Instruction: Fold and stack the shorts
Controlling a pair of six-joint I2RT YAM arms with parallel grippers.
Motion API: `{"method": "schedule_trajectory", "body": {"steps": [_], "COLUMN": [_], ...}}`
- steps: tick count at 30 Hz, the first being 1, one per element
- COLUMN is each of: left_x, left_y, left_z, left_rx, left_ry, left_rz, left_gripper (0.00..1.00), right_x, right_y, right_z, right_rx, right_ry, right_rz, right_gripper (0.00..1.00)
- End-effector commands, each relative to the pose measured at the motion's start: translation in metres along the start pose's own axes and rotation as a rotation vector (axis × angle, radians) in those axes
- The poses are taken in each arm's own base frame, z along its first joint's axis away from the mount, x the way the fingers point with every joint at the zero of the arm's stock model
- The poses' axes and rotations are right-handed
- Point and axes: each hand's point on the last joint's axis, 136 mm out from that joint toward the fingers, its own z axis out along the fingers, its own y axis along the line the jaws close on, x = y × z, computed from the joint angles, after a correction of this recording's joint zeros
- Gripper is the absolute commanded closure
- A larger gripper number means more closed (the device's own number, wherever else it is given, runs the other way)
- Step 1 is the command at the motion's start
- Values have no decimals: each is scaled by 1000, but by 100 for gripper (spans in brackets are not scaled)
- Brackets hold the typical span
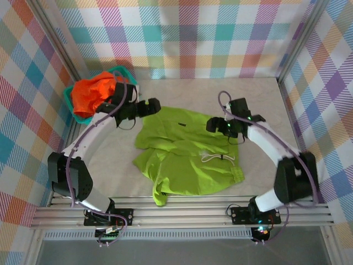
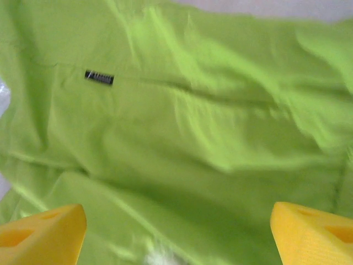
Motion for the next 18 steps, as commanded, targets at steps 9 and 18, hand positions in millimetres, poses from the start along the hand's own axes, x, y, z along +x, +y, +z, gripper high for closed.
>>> {"method": "schedule_trajectory", "body": {"steps": [9, 18], "left_x": [3, -30], "left_y": [60, 93], "left_z": [55, 108], "left_rx": [-131, -165], "left_ry": [21, 36], "left_rz": [-40, -13], "left_gripper": [4, 14], "right_x": [-49, -53], "right_y": [-72, -110], "right_z": [-13, 6], "right_rx": [41, -6], "right_ry": [-145, -102], "right_rz": [247, 276], "right_gripper": [18, 20]}}
